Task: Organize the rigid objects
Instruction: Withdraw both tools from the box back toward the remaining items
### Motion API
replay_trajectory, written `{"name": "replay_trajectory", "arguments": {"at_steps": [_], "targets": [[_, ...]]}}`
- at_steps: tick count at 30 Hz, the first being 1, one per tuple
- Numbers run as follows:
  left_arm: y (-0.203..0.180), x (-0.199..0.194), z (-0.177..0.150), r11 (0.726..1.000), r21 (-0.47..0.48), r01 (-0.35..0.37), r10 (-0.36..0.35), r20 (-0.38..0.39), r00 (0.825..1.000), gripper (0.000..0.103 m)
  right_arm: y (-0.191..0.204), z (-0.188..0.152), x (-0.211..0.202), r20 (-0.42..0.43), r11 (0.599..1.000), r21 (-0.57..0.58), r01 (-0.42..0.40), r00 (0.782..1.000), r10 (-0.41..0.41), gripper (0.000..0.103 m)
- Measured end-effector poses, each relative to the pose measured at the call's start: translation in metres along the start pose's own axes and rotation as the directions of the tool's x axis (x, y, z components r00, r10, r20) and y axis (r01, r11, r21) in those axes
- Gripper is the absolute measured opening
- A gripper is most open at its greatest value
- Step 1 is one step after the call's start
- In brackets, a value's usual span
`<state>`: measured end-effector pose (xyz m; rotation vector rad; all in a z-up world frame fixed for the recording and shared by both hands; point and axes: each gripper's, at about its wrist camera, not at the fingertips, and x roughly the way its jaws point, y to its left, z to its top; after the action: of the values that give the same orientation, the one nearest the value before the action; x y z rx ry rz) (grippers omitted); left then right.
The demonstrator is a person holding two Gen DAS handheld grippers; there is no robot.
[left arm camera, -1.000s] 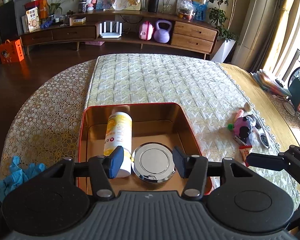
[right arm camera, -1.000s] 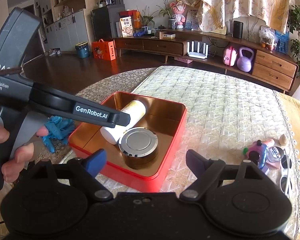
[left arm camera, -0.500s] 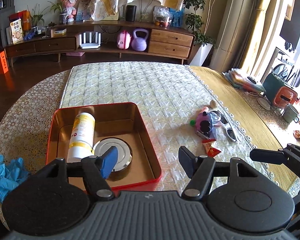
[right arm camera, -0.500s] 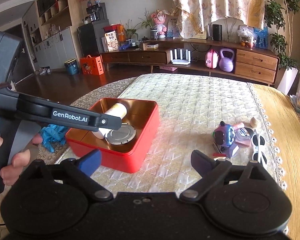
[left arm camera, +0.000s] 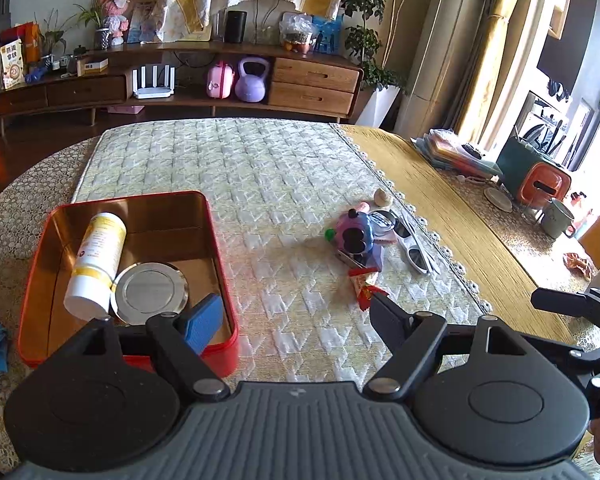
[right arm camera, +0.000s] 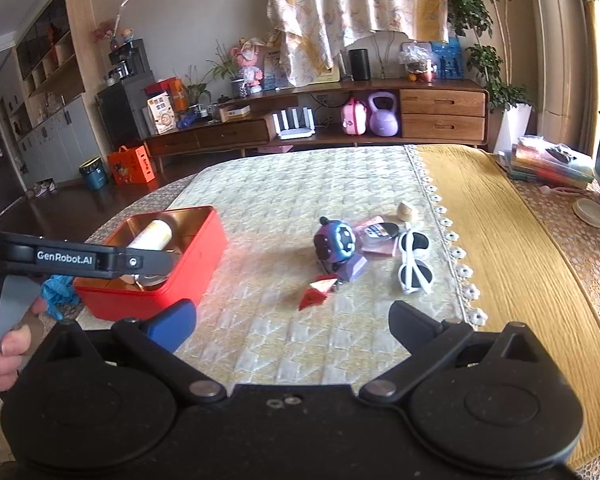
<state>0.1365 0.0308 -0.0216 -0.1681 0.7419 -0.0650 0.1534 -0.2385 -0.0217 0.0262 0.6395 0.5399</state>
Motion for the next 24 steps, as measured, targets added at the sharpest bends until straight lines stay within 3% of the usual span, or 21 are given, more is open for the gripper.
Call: {"name": "replay_trajectory", "arguments": {"at_steps": [13,24], "targets": [[-0.043,0.049,-0.008,0.997,0.022,0.069,-0.068,-0.045,0.997,0.081,-0.06,-0.001,0.035,-0.011,0.992,0.014,0.123,0.992,-0.123,0.102],[-0.055,0.104,-0.001,0.999,0.031,0.032,-0.029,-0.106,0.994,0.081,-0.079,-0.005,0.086,-0.037,0.99,-0.04,0.133,0.99,-0.135,0.098]]}}
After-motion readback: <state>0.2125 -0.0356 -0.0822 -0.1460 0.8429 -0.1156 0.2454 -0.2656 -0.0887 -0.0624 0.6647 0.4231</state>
